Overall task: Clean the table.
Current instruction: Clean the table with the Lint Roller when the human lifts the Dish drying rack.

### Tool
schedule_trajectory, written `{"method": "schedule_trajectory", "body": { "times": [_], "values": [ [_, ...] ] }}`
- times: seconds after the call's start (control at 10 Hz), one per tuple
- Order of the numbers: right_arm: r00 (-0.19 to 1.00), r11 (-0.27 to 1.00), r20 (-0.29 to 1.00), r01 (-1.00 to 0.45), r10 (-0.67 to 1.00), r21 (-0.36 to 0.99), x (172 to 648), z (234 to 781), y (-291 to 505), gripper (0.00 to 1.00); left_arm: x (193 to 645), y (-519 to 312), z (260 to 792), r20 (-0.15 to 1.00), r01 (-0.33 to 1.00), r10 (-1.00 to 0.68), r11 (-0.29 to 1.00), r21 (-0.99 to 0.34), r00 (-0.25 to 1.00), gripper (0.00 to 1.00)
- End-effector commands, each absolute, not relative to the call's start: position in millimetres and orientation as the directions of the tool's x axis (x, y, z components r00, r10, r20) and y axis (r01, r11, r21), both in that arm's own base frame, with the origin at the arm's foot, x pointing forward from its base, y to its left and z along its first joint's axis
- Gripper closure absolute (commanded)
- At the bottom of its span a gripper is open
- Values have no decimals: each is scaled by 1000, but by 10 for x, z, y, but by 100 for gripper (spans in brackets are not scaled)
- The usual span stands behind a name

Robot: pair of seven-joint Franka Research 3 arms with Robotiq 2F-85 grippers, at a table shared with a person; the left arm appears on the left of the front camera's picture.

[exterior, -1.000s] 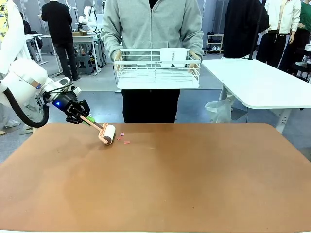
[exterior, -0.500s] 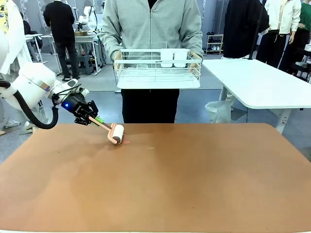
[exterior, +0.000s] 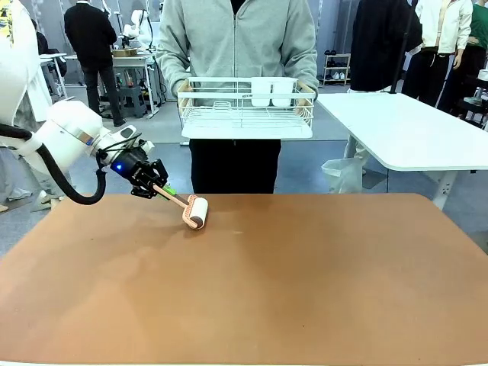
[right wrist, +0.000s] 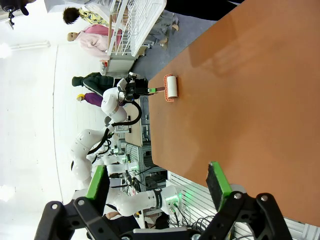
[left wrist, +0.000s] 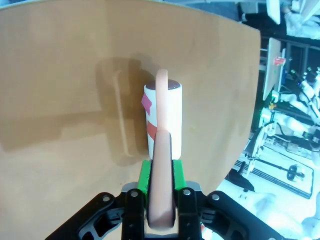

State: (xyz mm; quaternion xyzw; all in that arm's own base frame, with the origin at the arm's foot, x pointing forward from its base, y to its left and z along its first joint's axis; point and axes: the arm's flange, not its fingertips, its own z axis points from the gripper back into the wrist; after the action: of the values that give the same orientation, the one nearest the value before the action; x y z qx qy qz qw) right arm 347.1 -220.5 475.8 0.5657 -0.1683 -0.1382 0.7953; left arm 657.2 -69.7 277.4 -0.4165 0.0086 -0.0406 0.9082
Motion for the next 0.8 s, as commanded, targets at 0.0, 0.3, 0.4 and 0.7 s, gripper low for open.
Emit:
{"method": "schedule_trajectory", "body": {
  "times": [0.0, 0.3, 0.4, 0.7],
  "values": [
    [903, 312, 124, 11, -411, 950, 3464, 4797, -2209, 0, 6554, -842, 2701, 3, 68, -103, 630, -774, 995, 100],
    [903, 312, 124, 11, -411, 950, 3464, 4797, -2209, 0, 6515, -1108, 2616, -15, 37, -79, 615, -787, 997, 100],
    [903, 312, 124, 11, -411, 950, 3464, 4797, -2209, 0, 6470, -1205, 2571, -23, 26, -73, 612, -790, 997, 100],
    [903, 312, 124, 11, -411, 950, 3464, 4797, -2209, 0, 6390, -1450, 2521, -55, -9, -57, 607, -794, 997, 93]
  ]
}}
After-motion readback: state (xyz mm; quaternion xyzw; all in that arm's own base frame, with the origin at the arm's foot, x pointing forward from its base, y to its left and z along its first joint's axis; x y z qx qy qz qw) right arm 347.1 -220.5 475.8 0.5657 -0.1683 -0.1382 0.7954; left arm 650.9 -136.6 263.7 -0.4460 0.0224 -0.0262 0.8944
